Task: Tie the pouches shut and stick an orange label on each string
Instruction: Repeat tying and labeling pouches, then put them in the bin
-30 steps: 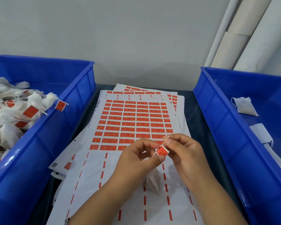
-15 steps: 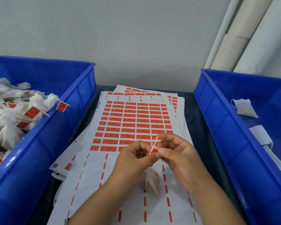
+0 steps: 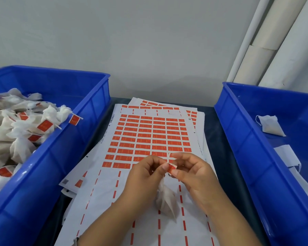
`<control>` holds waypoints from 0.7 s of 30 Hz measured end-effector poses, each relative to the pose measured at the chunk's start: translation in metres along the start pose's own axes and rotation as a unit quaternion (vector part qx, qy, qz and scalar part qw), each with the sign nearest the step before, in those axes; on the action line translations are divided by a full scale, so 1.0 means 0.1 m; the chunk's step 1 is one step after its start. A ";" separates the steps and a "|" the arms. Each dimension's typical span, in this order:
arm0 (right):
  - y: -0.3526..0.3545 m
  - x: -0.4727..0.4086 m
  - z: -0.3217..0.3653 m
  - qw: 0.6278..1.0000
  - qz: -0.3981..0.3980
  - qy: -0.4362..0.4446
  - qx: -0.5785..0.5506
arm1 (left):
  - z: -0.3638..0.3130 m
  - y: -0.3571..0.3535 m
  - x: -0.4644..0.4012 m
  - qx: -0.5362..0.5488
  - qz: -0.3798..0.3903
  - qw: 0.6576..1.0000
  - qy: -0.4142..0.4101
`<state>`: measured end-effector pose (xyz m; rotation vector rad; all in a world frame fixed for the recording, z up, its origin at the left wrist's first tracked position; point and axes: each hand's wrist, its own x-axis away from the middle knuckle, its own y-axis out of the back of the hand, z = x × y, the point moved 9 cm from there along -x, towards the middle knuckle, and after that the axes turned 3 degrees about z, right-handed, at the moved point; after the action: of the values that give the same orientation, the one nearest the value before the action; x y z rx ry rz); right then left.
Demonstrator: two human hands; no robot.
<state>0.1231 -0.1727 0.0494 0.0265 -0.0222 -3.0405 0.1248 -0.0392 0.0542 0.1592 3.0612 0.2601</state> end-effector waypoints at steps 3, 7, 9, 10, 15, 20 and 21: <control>0.03 -0.01 -0.04 1.000 -0.018 -0.010 0.021 | -0.03 0.02 -0.02 -0.096 -0.010 0.995 -0.027; 0.07 -0.02 -0.07 0.998 -0.037 -0.019 0.040 | -0.13 0.02 -0.01 -0.214 0.000 0.976 -0.034; 0.04 -0.02 -0.07 0.999 -0.029 -0.030 0.028 | -0.17 0.04 0.00 -0.240 0.024 0.970 -0.022; 0.01 -0.02 -0.08 0.999 -0.020 -0.039 0.006 | -0.18 0.07 0.02 -0.238 0.039 0.971 -0.010; -0.18 0.02 -0.14 0.975 0.033 -0.114 -0.189 | -0.43 0.28 0.22 -0.201 0.090 0.975 0.020; -0.16 0.00 -0.26 0.963 -0.005 -0.147 -0.224 | -1.13 0.71 0.52 -0.232 0.017 0.970 -0.065; -0.15 -0.02 -0.29 0.961 -0.012 -0.156 -0.226 | -1.30 0.84 0.59 -0.234 -0.010 0.968 -0.092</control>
<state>0.1236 -0.1580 0.0198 -0.4882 0.6465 -2.9577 0.0646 0.0280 0.1935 0.1173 2.7224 0.8974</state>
